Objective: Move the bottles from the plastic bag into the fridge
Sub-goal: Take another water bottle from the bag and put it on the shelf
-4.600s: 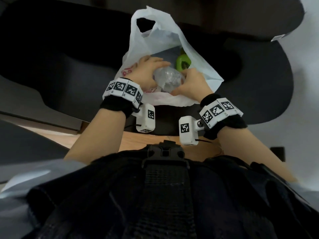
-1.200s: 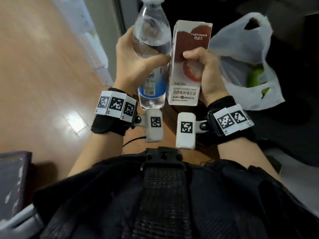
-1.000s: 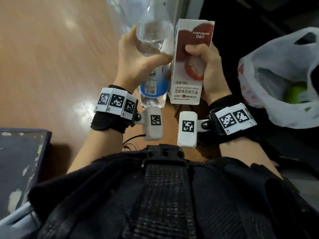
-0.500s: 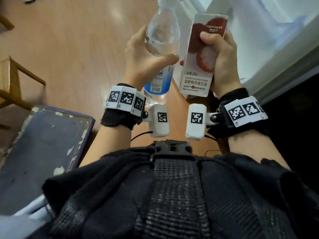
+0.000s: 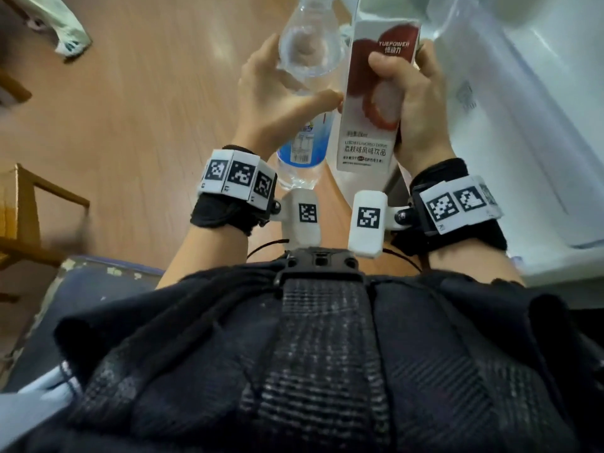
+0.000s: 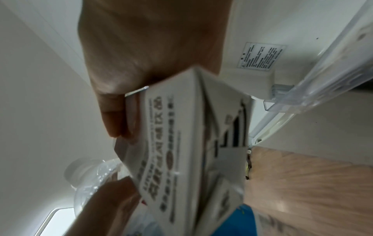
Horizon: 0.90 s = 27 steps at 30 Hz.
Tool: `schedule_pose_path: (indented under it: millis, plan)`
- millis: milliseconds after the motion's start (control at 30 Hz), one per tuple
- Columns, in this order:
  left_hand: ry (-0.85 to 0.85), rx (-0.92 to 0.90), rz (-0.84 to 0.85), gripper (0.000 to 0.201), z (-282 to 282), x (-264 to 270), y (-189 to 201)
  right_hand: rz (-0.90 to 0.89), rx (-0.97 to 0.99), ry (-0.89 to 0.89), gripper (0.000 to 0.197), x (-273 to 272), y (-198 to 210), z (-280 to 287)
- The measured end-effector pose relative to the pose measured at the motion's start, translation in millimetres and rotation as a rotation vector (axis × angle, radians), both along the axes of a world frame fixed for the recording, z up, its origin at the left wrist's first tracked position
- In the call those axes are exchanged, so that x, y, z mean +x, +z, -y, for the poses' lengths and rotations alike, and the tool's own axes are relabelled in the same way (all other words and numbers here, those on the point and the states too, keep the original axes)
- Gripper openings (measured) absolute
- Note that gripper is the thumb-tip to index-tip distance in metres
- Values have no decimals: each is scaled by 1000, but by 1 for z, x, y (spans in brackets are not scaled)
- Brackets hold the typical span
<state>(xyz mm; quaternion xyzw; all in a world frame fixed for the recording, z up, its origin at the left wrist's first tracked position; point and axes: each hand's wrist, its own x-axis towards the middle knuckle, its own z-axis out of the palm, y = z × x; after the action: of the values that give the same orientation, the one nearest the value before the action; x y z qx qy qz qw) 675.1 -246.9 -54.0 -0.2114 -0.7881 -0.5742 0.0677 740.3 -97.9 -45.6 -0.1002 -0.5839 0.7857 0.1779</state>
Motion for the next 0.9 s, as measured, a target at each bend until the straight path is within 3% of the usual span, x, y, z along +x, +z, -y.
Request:
schedule_pose_path:
  millis: [167,433,667,767,900]
  plan:
    - [-98,-23,37,52,-26,-56,6,35,9,-150,25,-32,3,-16]
    - [-475,-10,26,53,-77,-116,-9,74,123,-580,28,-37,-10,-20]
    - [-762,40,155,65,-110,-100,-33,353,443,-831,48,7,-34,-12]
    - [-800,68,177,72,-124,-86,-39,429,523,-920,49,28,-42,-11]
    - [-805,160,121,65,-138,-66,-43,489,589,-1091,49,55,-46,-6]
